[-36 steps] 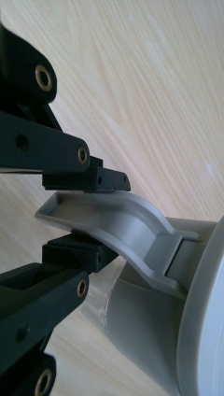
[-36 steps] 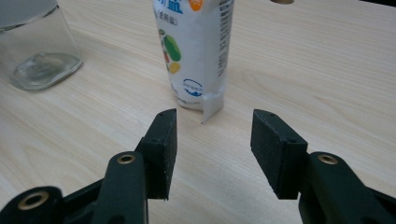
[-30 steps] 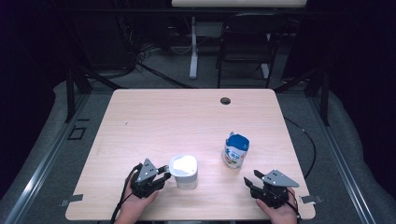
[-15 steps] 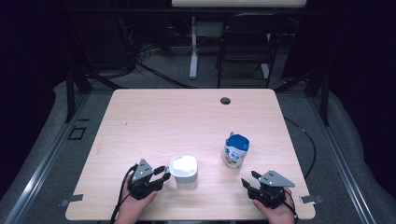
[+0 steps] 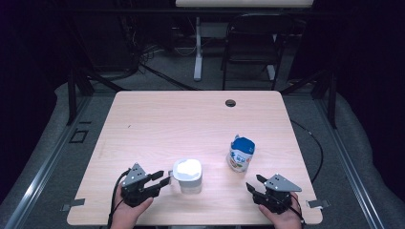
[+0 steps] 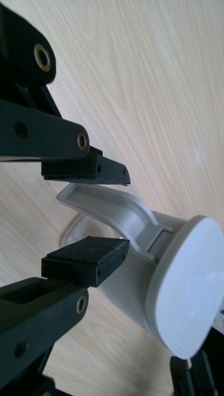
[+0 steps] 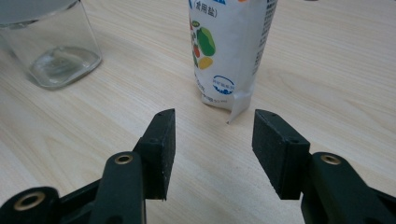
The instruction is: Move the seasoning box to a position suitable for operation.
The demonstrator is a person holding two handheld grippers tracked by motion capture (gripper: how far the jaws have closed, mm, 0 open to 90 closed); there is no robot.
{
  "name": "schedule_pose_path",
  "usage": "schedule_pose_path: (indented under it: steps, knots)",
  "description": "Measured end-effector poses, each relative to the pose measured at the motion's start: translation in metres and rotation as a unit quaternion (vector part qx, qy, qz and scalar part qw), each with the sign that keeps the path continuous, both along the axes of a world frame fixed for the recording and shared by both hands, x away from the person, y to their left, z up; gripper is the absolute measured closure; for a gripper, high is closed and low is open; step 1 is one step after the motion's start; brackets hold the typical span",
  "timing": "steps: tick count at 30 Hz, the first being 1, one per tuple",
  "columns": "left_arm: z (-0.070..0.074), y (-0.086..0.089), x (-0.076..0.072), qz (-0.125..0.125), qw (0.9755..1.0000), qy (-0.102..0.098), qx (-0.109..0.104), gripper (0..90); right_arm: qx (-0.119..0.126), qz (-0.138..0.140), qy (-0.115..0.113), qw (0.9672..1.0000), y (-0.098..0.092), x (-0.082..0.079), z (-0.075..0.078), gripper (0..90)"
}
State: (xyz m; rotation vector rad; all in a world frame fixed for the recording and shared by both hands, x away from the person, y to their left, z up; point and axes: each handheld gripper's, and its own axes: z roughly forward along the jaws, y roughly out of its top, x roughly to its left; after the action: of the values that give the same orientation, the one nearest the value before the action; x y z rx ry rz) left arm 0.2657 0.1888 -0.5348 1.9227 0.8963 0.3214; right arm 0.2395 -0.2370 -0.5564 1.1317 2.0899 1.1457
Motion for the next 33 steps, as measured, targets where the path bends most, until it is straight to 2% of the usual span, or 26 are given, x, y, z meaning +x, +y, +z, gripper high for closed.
schedule_pose_path:
  steps: [4, 6, 8, 11, 13, 15, 20, 22, 26, 27, 33]
  knots:
    - [0.005, 0.004, 0.001, 0.002, 1.0, 0.009, 0.001, 63.2, 0.003, 0.006, -0.006, 1.0, 0.002, -0.001, 0.002, 50.5]
    - [0.006, 0.005, 0.002, 0.003, 1.0, 0.008, 0.0, 64.8, 0.003, 0.011, -0.008, 0.9999, 0.004, -0.001, 0.003, 50.9]
    - [0.008, 0.007, 0.003, 0.006, 0.9999, 0.008, -0.005, 65.3, -0.001, 0.018, -0.007, 0.9998, 0.006, -0.002, 0.004, 56.3]
    - [0.013, 0.009, 0.004, 0.002, 0.9999, 0.008, -0.01, 65.8, -0.001, 0.023, -0.003, 0.9997, 0.007, -0.002, 0.004, 58.5]
    - [0.019, 0.008, 0.005, -0.008, 0.9998, 0.018, -0.006, 64.2, -0.004, 0.028, 0.002, 0.9996, 0.009, -0.001, 0.006, 62.0]
    - [0.022, 0.008, 0.005, -0.011, 0.9998, 0.016, -0.002, 63.9, -0.004, 0.03, 0.001, 0.9995, 0.01, -0.001, 0.008, 63.3]
    - [0.036, 0.006, 0.012, -0.006, 0.9998, 0.016, -0.005, 56.0, 0.0, 0.063, 0.009, 0.998, 0.016, 0.003, 0.025, 67.1]
    - [0.044, 0.004, 0.018, -0.008, 0.9997, 0.024, -0.004, 53.6, 0.002, 0.074, 0.012, 0.9972, 0.02, 0.005, 0.029, 67.4]
    - [0.052, 0.001, 0.023, -0.006, 0.9998, 0.02, -0.003, 54.0, -0.003, 0.09, 0.016, 0.9958, 0.029, 0.008, 0.036, 62.7]
    - [0.057, -0.002, 0.025, -0.004, 0.9999, 0.015, 0.004, 54.0, -0.004, 0.093, 0.016, 0.9955, 0.031, 0.009, 0.038, 62.3]
    - [0.067, -0.007, 0.031, -0.017, 0.9998, 0.013, 0.001, 54.6, 0.01, 0.104, 0.012, 0.9944, 0.041, 0.017, 0.05, 64.3]
